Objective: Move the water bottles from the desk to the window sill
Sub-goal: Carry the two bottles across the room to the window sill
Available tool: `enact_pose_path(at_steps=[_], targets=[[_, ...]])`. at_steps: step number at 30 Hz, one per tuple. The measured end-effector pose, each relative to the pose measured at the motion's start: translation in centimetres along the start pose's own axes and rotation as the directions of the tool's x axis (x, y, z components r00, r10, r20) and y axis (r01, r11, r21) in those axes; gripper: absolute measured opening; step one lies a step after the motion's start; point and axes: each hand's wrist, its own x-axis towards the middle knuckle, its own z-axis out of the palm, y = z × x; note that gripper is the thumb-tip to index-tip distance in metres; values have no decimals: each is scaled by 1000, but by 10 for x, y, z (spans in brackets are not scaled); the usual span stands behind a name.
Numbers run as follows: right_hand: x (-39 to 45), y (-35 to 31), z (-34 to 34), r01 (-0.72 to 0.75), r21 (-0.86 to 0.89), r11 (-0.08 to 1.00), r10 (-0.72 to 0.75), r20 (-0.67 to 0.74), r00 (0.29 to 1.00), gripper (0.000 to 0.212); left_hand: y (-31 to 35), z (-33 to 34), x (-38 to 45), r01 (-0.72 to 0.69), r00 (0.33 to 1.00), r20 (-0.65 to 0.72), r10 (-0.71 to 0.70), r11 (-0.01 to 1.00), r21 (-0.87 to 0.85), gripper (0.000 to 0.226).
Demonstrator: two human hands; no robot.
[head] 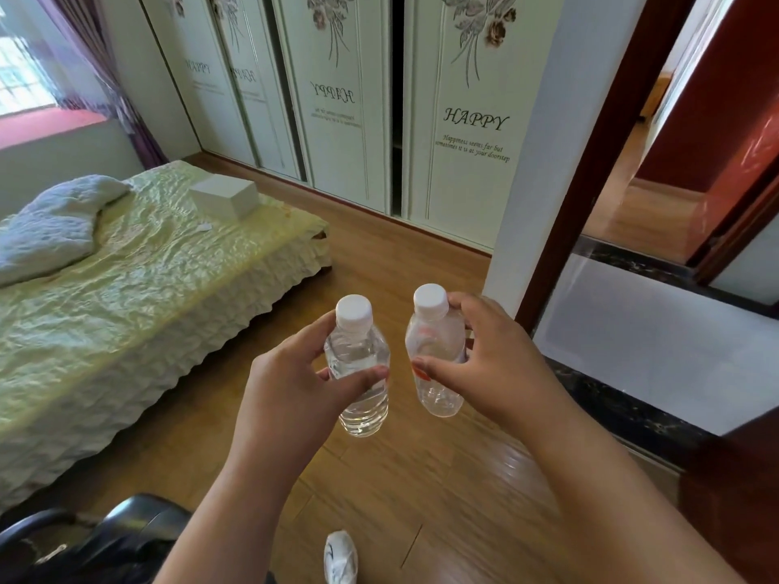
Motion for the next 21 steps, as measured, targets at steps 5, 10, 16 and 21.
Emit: enact_pose_path(at_steps=[5, 10, 16, 21], targets=[[47, -12, 23, -25, -13, 1000, 25, -5, 1000, 80, -25, -11, 49, -14, 1000, 11, 15, 1000, -6, 72], [115, -34, 48, -44, -16, 999, 44, -44, 998, 78, -54, -32, 126, -17, 999, 35, 18, 999, -32, 74], [200, -61, 75, -45, 10, 999, 46, -96, 994, 78, -87, -57, 219, -71, 997, 8, 71, 997, 6, 80], [249, -75, 96, -72, 24, 997, 74, -123, 990, 76, -111, -76, 276, -58, 997, 43, 57, 998, 11, 77]])
